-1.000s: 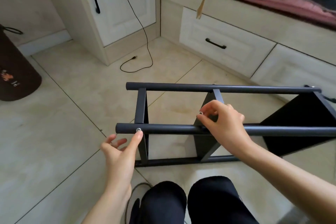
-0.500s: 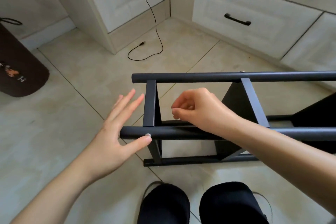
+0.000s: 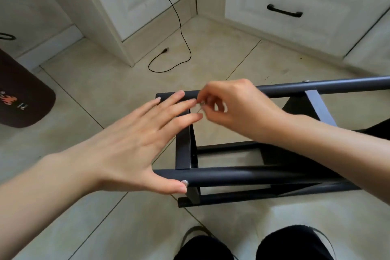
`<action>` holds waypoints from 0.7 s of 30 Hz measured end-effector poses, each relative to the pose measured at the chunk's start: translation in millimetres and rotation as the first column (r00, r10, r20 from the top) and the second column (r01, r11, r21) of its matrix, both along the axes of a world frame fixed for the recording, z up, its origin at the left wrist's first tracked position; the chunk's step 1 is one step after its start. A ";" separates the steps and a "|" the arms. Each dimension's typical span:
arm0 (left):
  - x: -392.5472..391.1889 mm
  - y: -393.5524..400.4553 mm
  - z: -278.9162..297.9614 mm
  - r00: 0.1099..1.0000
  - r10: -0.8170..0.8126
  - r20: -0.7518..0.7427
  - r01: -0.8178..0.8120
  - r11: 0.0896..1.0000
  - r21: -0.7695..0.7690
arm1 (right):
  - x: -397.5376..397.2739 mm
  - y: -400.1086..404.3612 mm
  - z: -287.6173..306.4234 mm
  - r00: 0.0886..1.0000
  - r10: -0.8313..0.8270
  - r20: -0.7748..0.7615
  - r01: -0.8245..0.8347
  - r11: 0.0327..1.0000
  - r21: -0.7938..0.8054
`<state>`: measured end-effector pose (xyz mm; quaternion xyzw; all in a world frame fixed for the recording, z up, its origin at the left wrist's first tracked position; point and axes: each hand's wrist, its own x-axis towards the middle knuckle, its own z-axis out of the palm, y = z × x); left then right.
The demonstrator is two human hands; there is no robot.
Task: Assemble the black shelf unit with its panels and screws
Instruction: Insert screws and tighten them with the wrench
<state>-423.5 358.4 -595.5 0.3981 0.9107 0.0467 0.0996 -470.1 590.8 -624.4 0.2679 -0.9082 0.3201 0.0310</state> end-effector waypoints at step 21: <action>-1.1 5.4 -11.4 0.982 -0.145 -0.122 0.141 0.989 -0.040 | -20.1 0.9 -22.3 0.953 -0.178 -0.247 0.226 0.956 0.184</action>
